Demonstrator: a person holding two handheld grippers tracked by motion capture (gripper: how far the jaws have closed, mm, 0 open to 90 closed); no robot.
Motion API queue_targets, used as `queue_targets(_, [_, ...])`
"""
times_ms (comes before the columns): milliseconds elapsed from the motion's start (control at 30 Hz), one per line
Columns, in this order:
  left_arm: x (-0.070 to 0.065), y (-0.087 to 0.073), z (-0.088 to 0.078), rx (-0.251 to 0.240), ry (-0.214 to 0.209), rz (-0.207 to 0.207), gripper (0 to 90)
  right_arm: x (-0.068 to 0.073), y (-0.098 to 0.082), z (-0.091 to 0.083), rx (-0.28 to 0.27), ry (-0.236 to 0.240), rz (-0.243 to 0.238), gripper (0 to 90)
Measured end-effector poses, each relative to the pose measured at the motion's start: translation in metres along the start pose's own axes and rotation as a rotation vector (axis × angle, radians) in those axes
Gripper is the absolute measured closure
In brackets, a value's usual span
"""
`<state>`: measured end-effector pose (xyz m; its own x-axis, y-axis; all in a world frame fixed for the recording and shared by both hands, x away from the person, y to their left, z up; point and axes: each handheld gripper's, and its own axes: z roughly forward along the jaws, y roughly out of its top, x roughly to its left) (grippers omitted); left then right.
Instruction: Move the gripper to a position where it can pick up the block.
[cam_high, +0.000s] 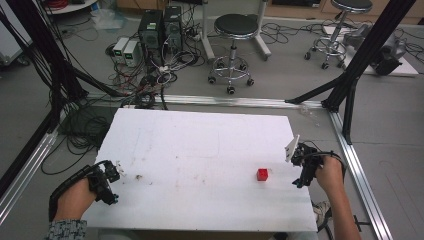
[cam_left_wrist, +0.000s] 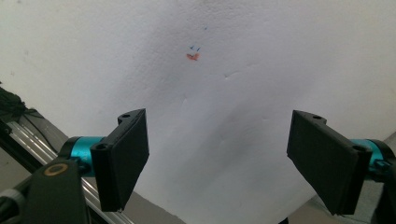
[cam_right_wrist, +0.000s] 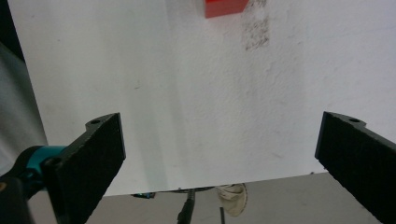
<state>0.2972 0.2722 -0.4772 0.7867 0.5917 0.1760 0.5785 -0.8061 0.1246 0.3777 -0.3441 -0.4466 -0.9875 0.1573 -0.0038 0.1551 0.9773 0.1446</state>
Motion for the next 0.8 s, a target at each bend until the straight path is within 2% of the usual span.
queue_targets(167, [0.0,0.0,0.001,0.003,-0.005,0.001,21.2,-0.005,0.009,-0.005,-0.012,0.007,-0.018,0.8])
queue_targets(433, [0.001,-0.001,0.0,0.0,-0.001,-0.004,21.2,-0.013,0.035,-0.002,0.024,0.007,-0.063,0.8])
queue_targets(500, [0.001,-0.001,0.0,0.002,-0.005,-0.003,21.2,-0.014,0.044,0.001,0.028,0.011,-0.085,0.8])
queue_targets(633, [0.001,0.0,0.001,0.0,-0.005,-0.002,21.2,-0.015,0.058,0.006,0.026,0.018,-0.097,0.8])
queue_targets(667, [0.001,0.0,0.0,-0.003,-0.002,-0.002,21.2,-0.016,0.065,0.011,0.029,0.022,-0.108,0.7])
queue_targets(767, [0.001,0.0,0.0,-0.002,-0.005,-0.002,21.2,-0.017,0.071,0.017,0.043,0.018,-0.111,0.8])
queue_targets(800, [0.0,0.0,0.0,-0.005,-0.002,-0.002,21.2,-0.017,0.076,0.025,0.051,0.03,-0.112,0.8])
